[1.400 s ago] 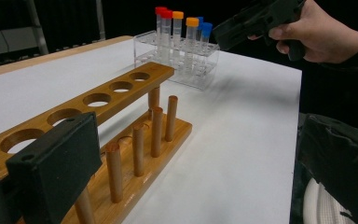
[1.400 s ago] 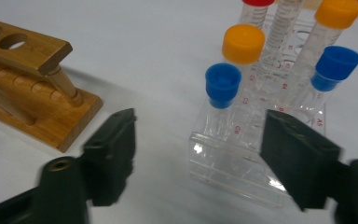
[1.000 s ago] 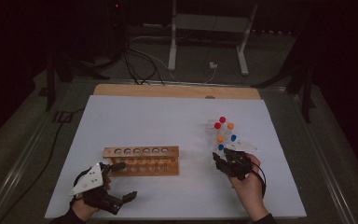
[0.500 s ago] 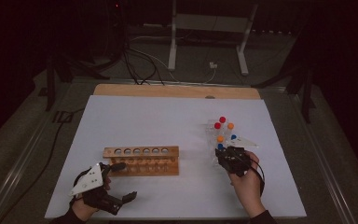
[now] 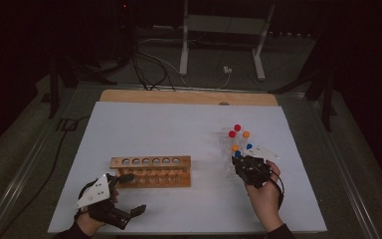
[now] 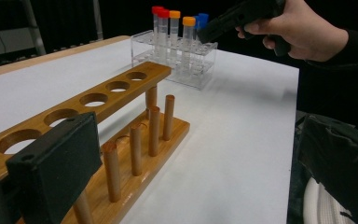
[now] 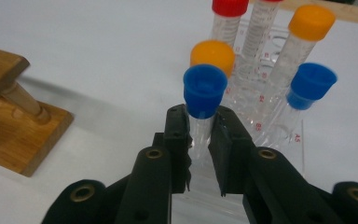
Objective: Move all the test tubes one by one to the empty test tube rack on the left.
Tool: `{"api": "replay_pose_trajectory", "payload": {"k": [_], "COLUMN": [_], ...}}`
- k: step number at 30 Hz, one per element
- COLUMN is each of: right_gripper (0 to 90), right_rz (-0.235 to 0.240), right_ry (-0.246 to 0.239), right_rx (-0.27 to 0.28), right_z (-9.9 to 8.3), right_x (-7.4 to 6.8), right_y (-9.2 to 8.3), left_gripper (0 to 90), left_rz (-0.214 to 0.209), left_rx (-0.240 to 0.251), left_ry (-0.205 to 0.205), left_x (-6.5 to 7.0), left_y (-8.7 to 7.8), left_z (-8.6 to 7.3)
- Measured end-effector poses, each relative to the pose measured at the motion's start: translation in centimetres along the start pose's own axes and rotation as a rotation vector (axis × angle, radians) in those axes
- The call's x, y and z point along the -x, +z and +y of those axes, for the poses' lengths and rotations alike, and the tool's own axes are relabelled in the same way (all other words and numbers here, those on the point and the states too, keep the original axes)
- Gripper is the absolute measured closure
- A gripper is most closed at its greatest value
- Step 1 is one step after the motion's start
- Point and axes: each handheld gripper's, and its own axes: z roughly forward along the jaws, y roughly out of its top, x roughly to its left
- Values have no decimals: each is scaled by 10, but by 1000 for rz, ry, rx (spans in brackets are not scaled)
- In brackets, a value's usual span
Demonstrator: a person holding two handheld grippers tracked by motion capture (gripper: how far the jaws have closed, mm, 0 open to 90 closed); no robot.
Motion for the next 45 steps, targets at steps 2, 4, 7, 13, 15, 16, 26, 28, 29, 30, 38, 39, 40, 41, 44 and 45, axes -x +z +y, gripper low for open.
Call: {"api": "replay_pose_trajectory", "payload": {"k": [2, 4, 7, 13, 15, 16, 26, 28, 29, 30, 38, 39, 40, 41, 44, 45], "right_gripper": [773, 774, 774, 774, 774, 773, 774, 773, 773, 773, 773, 773, 773, 773, 773, 773], "right_rz": [-2, -5, -7, -6, -9, -9, 27, 48, 58, 66, 168, 168, 185, 218, 287, 303], "right_ry": [-6, -14, -20, -26, -31, -35, -72, -88, -95, -101, -169, -169, -177, -193, -227, -236], "right_rx": [10, 24, 41, 65, 80, 86, 133, 135, 130, 126, 92, 92, 89, 78, 77, 74], "right_z": [1, 3, 6, 11, 13, 14, 21, 21, 21, 21, 13, 13, 12, 10, 7, 6], "right_x": [0, -1, -1, -1, -2, -3, -15, -19, -20, -22, -34, -34, -35, -37, -38, -38], "right_y": [-3, -7, -12, -22, -26, -28, -48, -49, -49, -49, -42, -42, -41, -38, -35, -34], "left_gripper": [4, 4, 4, 4, 4, 4, 4, 4, 4, 4, 5, 5, 4, 4, 4, 4], "left_rz": [0, 2, 6, 8, 9, 11, 21, 21, 17, 19, -24, -29, -28, -28, -50, -49], "left_rx": [5, 4, 0, -6, -7, -11, -5, -13, -17, -14, -22, -29, -35, -38, -40, -44], "left_ry": [0, -1, 1, 1, 1, -3, -14, -6, -1, 8, -39, -42, -45, -50, -80, -82], "left_x": [0, 0, 0, 0, 0, 0, 0, 2, 2, 2, 5, 4, 5, 5, 6, 6], "left_y": [0, 0, 0, 0, 0, 0, -1, 1, 1, 2, 10, 12, 13, 15, 20, 22], "left_z": [0, 0, 0, 0, 0, 1, 3, 4, 4, 5, 15, 16, 18, 19, 23, 24]}}
